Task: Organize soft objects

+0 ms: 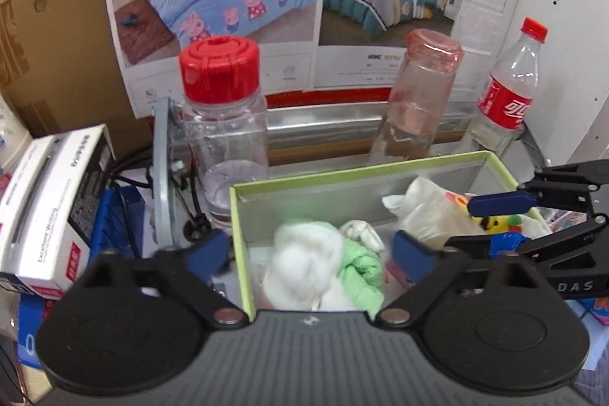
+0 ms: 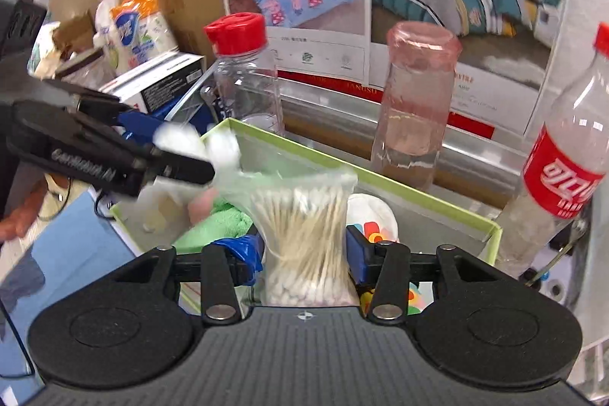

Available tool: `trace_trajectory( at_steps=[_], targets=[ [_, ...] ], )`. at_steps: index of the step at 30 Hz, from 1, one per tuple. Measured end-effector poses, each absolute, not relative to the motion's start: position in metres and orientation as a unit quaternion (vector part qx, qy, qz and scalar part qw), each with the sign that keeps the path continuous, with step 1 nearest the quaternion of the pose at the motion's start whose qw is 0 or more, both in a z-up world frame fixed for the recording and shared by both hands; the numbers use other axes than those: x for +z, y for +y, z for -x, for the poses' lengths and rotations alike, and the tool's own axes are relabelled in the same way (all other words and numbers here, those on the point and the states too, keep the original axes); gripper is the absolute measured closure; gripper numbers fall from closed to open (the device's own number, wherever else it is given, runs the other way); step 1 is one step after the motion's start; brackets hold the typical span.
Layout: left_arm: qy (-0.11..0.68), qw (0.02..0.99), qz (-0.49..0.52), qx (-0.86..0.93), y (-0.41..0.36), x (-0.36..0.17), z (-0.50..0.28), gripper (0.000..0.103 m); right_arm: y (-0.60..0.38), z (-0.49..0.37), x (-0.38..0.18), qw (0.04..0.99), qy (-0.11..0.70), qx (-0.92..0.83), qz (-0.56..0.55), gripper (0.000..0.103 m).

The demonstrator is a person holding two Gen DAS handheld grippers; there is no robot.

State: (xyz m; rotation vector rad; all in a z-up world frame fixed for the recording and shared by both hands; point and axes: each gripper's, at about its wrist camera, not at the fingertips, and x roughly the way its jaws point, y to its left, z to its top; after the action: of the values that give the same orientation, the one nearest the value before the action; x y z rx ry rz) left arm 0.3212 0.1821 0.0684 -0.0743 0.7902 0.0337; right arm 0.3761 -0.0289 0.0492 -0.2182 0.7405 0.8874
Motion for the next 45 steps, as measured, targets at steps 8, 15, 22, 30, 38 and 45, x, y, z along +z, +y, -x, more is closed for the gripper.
trace_trajectory(
  at_steps=[8, 15, 22, 30, 38, 45],
  targets=[
    [0.372, 0.928, 0.031, 0.013, 0.174, 0.078, -0.295, 0.006, -0.037, -0.361, 0.061, 0.847, 0.33, 0.407, 0.091, 0.06],
    [0.339, 0.94, 0.025, 0.019, 0.156, 0.09, -0.223, 0.006, -0.067, -0.31, 0.077, 0.86, 0.321, 0.391, 0.066, 0.057],
    [0.299, 0.954, 0.027, 0.011, 0.141, 0.108, -0.151, 0.005, -0.1, -0.227, 0.098, 0.893, 0.268, 0.358, 0.037, 0.056],
    [0.25, 0.968, 0.03, 0.016, 0.124, 0.13, -0.098, 0.004, -0.126, -0.165, 0.11, 0.928, 0.223, 0.297, -0.031, 0.056],
    [0.218, 0.974, 0.035, 0.057, 0.096, 0.122, -0.065, 0.004, -0.125, -0.11, 0.098, 0.962, 0.15, 0.208, -0.097, 0.055],
    [0.24, 0.967, 0.065, 0.054, 0.081, 0.082, -0.044, 0.004, -0.135, -0.078, 0.049, 0.974, 0.137, 0.118, -0.134, 0.054]
  ],
)
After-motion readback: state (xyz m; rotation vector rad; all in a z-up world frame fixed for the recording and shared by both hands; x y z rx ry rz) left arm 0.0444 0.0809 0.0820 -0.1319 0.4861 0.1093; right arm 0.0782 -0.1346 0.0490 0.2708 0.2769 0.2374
